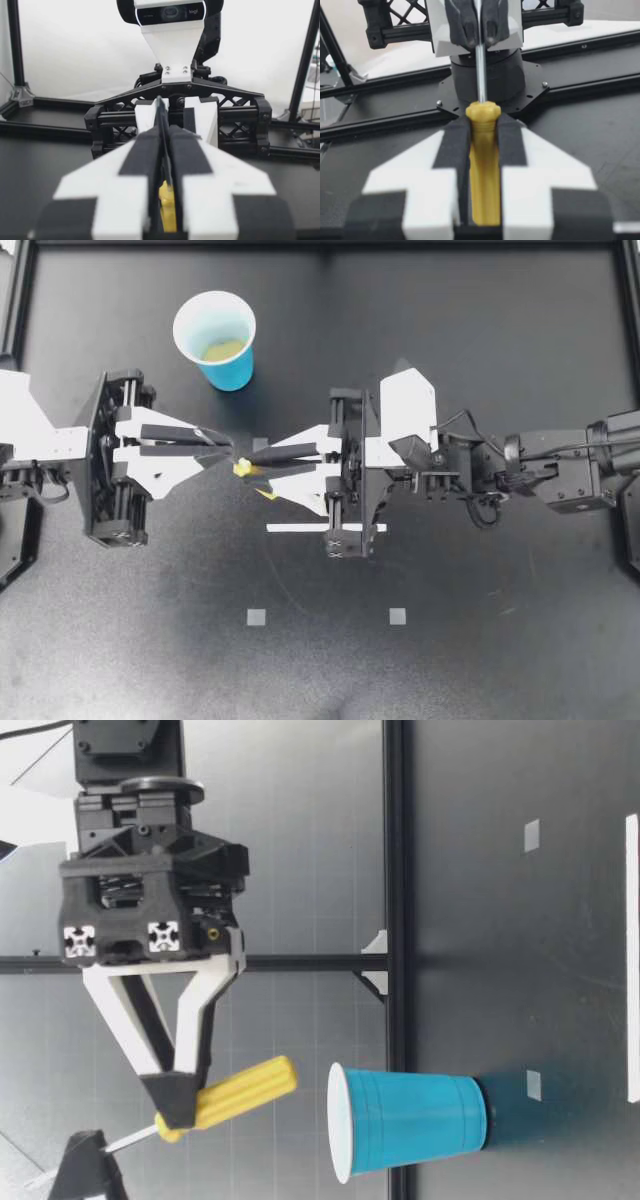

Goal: Pick up the screwdriver with the right arm, hand it over to the left arm then place it into the cup.

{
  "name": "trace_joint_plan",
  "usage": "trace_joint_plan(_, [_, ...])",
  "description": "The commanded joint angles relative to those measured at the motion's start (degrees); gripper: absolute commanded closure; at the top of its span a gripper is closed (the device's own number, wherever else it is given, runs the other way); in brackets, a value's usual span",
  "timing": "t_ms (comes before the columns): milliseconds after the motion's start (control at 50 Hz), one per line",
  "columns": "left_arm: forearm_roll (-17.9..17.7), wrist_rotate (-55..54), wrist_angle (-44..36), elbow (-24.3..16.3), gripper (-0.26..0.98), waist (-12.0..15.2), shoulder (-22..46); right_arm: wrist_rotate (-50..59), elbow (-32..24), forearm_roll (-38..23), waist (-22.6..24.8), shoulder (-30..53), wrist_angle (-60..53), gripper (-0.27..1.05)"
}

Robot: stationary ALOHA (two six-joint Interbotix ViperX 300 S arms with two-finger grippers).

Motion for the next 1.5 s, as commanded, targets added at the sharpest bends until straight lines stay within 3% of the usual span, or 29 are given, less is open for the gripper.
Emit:
trace_joint_plan(0, [0.1, -0.2, -0.4, -1.1, 0.69, -0.1, -0.3, 0.1, -1.4, 0.4, -0.4, -0.8, -0.7, 0.72])
trace_joint_plan(180, [0.1, -0.2, -0.4, -1.1, 0.69, -0.1, -0.3, 0.4, -1.5, 0.4, -0.4, -0.6, -0.6, 0.51])
trace_joint_plan(380, [0.1, -0.1, -0.4, -0.7, 0.69, -0.1, -0.4, 0.4, -1.3, 1.6, -0.4, -1.0, -0.2, 0.1])
trace_joint_plan(580, [-0.1, 1.6, -0.2, 0.2, 0.69, 0.8, -0.6, 0.3, 1.1, 1.7, -0.7, -3.6, -0.2, 0.07])
trace_joint_plan(740, [-1.7, 4.4, 0.7, 1.5, 0.69, 5.8, -1.2, 0.3, 5.4, 1.8, -0.7, -8.7, -0.3, 0.07])
trace_joint_plan(960, [-3.5, 10.5, 0.7, 2.1, 0.69, 17.3, -1.1, 0.4, 9.4, 1.7, -0.8, -13.4, -0.6, 0.07])
trace_joint_plan(1140, [-4.9, 13.4, -0.1, 1.3, 0.69, 24.4, -0.2, 0.4, 10.4, 1.8, -0.8, -14.6, -0.7, 0.07])
trace_joint_plan(1280, [-5.0, 13.4, -0.6, 0.7, 0.69, 27.7, 2.5, 0.3, 10.4, 1.7, -0.8, -14.5, -0.8, 0.07])
trace_joint_plan(1480, [-5.3, 13.4, -1.8, -0.5, 0.69, 29.2, 8.3, 0.4, 10.4, 1.7, -0.8, -14.5, -0.9, 0.07])
